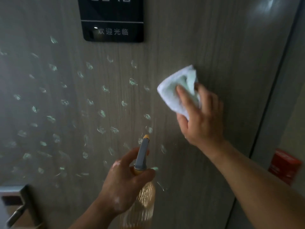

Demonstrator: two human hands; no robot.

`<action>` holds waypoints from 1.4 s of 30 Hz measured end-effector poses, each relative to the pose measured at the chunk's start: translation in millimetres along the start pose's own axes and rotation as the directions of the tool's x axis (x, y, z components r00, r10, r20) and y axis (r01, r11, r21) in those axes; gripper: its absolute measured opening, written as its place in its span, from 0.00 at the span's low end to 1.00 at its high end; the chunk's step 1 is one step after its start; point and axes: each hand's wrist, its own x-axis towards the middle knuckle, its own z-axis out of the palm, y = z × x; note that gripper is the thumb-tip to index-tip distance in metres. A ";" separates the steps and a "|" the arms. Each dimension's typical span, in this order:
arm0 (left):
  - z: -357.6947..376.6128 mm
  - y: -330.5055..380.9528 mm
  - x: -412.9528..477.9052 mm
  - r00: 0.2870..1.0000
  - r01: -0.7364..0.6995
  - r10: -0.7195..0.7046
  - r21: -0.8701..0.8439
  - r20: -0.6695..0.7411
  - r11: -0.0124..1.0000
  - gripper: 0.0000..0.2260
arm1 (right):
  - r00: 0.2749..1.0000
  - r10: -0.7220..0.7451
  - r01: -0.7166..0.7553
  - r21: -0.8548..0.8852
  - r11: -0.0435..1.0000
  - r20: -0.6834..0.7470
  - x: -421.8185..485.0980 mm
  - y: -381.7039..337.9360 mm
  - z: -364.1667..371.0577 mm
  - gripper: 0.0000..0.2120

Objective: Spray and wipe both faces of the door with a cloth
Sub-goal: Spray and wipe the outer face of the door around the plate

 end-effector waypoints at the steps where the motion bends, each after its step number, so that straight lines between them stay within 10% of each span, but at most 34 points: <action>1: -0.3 -1.5 0.0 1.000 -0.009 0.009 0.015 0.005 1.000 0.16 | 0.998 0.053 -0.054 -0.001 0.999 -0.023 11.7 0.0 -2.0 0.30; 16: -13.0 -36.3 -0.5 0.995 -0.018 0.016 0.015 0.099 1.000 0.16 | 0.842 0.536 -0.531 0.086 0.843 -0.057 -127.9 -123.3 51.9 0.29; 27: -27.0 -37.5 3.3 0.994 -0.025 0.028 -0.034 0.104 0.999 0.19 | 0.746 0.610 -0.590 0.159 0.791 -0.266 21.4 -85.9 25.6 0.30; 42: -7.9 -38.5 -1.8 0.998 0.031 -0.030 -0.025 0.051 0.999 0.19 | 0.961 0.266 -0.254 0.137 0.957 -0.074 -95.0 -79.0 30.2 0.28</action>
